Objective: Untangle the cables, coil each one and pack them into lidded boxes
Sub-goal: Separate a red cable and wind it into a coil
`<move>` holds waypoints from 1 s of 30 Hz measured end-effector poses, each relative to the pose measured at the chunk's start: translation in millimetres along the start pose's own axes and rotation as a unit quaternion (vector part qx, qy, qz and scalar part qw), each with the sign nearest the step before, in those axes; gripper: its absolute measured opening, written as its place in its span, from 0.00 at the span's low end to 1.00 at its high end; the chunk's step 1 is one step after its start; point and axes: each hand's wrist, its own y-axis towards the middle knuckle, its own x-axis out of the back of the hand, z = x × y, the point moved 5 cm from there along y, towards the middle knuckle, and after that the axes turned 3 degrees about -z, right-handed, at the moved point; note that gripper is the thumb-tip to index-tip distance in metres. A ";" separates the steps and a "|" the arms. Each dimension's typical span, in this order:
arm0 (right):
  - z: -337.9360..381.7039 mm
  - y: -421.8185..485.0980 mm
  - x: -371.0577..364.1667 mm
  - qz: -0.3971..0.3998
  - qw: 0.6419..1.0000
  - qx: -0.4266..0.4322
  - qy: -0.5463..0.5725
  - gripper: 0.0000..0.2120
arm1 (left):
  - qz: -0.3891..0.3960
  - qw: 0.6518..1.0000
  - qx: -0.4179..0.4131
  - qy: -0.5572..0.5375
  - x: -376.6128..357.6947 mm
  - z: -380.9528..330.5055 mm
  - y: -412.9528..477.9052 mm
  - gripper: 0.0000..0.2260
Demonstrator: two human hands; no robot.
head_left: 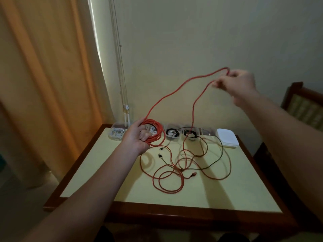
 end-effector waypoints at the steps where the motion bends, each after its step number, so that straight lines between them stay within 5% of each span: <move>1: 5.6 5.7 0.1 -0.016 0.995 -0.026 0.094 0.12 | -0.001 1.000 -0.004 0.005 -0.4 -1.4 -0.7 0.19; 4: 4.9 4.6 -2.0 0.025 0.998 -0.026 0.049 0.10 | -0.009 0.999 -0.023 0.041 -4.6 -3.0 -0.6 0.16; 6: -11.3 -7.1 -4.2 0.106 0.994 -0.033 -0.015 0.05 | 0.003 0.997 -0.040 0.058 -7.4 -2.9 -3.0 0.05; 10: -41.1 -26.4 4.0 0.176 0.980 -0.091 0.003 0.08 | -0.030 0.995 -0.070 0.063 2.6 -5.9 -2.0 0.24; 12: -53.5 -36.0 8.4 0.198 0.973 -0.119 -0.005 0.04 | -0.038 0.994 -0.066 0.074 9.3 -3.0 -0.4 0.20; 14: -60.4 -44.5 12.9 0.225 0.966 -0.126 -0.014 0.05 | -0.025 0.993 -0.069 0.093 12.0 -1.8 -2.2 0.04; 19: -61.4 -73.7 21.3 0.291 0.947 -0.139 0.008 0.10 | 0.006 0.992 -0.074 0.104 6.2 5.7 -17.2 0.08; 24: -39.6 -99.2 23.2 0.305 0.935 -0.142 0.114 0.10 | 0.034 0.990 -0.081 0.113 -8.2 14.1 -39.4 0.05; 30: 65.2 -103.0 42.4 0.221 0.937 -0.020 0.270 0.04 | 0.068 0.985 -0.097 0.122 -32.7 15.9 -75.2 0.06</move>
